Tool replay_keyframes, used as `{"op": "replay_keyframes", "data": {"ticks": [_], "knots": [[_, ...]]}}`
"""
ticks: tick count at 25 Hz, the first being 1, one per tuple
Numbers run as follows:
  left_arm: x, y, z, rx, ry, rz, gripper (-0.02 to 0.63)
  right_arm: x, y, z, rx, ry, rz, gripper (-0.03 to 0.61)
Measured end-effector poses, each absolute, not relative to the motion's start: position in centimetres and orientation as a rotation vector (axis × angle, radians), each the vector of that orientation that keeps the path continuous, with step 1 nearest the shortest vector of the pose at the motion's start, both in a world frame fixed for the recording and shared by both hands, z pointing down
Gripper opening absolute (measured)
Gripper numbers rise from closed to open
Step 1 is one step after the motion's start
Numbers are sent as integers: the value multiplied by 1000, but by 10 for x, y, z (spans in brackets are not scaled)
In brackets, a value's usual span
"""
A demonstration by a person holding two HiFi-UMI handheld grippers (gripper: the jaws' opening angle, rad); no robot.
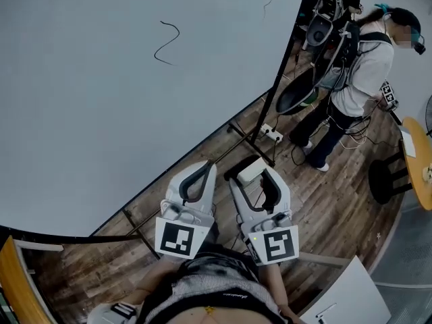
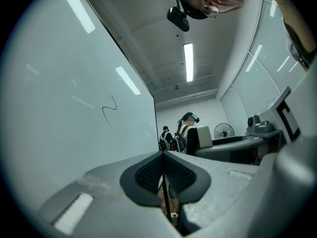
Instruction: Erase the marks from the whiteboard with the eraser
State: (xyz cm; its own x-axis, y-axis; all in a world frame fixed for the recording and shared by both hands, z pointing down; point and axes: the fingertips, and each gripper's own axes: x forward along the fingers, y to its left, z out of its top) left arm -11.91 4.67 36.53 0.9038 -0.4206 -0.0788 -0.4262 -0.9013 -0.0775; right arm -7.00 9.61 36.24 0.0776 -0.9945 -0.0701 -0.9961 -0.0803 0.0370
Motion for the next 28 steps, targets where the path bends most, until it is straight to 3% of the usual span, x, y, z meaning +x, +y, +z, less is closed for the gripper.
{"op": "replay_keyframes", "data": {"ticks": [8, 19, 28], "knots": [[-84, 5, 347, -2865, 738, 114, 3, -34, 42, 345, -2157, 2183, 236, 264], [-71, -121, 353, -2858, 774, 52, 3, -17, -123, 324, -2074, 2304, 267, 264], [-64, -177, 374, -2775, 1051, 61, 3, -9, -205, 317, -1866, 2457, 367, 264]]}}
